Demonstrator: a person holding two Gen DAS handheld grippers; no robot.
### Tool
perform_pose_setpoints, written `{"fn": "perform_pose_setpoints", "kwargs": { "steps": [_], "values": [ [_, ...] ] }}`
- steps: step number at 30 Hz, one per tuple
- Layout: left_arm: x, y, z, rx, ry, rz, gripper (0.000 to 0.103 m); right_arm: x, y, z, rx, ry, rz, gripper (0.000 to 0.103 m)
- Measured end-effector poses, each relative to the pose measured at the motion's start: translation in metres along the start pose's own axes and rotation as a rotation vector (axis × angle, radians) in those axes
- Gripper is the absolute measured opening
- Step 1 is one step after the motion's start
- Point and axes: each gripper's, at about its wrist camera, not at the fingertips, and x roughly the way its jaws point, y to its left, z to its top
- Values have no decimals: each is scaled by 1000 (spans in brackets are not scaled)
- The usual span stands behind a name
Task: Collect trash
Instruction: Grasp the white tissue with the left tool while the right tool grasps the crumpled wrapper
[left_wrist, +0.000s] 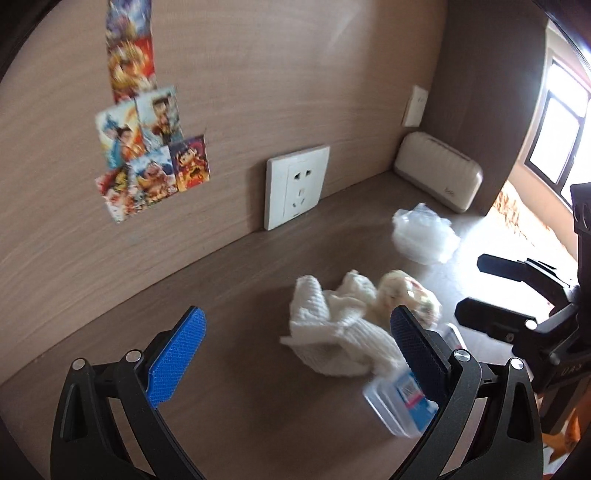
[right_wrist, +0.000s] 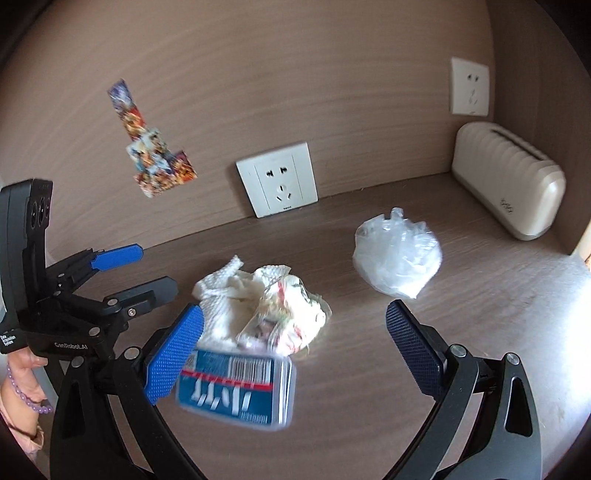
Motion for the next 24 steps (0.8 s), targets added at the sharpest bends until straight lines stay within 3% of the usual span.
{"fn": "perform_pose_setpoints", "kwargs": {
  "steps": [4, 7, 10, 13, 16, 19, 24],
  "values": [
    [24, 1, 3, 34, 47, -26, 97, 25, 3, 4, -25, 40, -16, 98],
    [40, -2, 0, 65, 93, -39, 86, 37, 5, 3, -51, 66, -25, 97],
    [52, -5, -4, 93, 131, -58, 76, 47, 5, 0, -58, 104, -20, 88],
    [62, -11, -8, 119, 163, -94, 58, 56, 7, -3, -60, 139, -10, 67],
    [59, -21, -10, 167, 149, -111, 35, 56, 9, -4, -61, 133, -2, 62],
    [52, -30, -9, 209, 127, -77, 17, 50, 11, -1, -56, 110, -11, 60],
    [18, -31, 2, 207, 66, -39, 16, 20, 7, 12, -20, 30, -3, 60]
  ]
}}
